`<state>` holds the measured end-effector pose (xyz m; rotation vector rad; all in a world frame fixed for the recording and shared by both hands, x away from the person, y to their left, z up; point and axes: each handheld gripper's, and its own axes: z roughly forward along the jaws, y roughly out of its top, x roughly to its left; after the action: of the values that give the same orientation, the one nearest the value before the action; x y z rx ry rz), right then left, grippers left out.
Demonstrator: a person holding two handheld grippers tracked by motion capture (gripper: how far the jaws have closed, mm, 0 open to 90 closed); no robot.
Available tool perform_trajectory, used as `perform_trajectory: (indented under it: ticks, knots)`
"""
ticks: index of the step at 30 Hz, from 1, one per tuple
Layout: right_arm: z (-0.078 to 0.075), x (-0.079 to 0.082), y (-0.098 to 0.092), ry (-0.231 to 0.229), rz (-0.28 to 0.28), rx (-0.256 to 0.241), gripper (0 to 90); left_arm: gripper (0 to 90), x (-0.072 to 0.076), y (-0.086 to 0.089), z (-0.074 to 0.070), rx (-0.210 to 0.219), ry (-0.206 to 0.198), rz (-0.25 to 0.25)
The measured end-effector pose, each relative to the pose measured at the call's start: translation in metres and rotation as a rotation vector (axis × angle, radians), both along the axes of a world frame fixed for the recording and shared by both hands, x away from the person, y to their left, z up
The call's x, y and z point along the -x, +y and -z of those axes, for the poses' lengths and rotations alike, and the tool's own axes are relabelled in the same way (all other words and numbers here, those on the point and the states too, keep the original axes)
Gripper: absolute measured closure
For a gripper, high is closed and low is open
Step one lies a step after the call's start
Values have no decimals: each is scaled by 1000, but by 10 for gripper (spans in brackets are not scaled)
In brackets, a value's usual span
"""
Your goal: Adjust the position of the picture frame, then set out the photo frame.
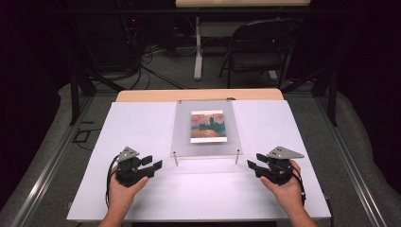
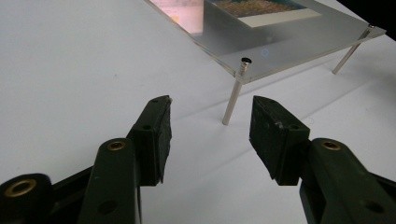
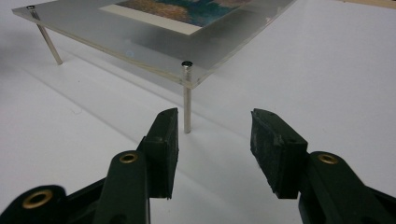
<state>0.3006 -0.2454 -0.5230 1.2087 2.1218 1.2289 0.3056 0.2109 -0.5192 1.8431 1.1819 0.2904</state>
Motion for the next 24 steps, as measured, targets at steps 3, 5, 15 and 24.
perform_trajectory:
  ticks: [3, 5, 15, 24]
  knots:
    - [-2, -1, -1, 2, 3, 3, 517, 482, -3, 0, -1, 7, 5, 2]
    - [-4, -3, -1, 0, 6, 8, 516, 481, -6, -1, -3, 14, 9, 3]
    - [-17, -30, -6, 37, 45, -9, 440, 442, -46, -4, -18, 59, 41, -9]
    - [-31, -70, -8, 87, 55, -10, 443, 466, -83, -17, -34, 9, 50, 2]
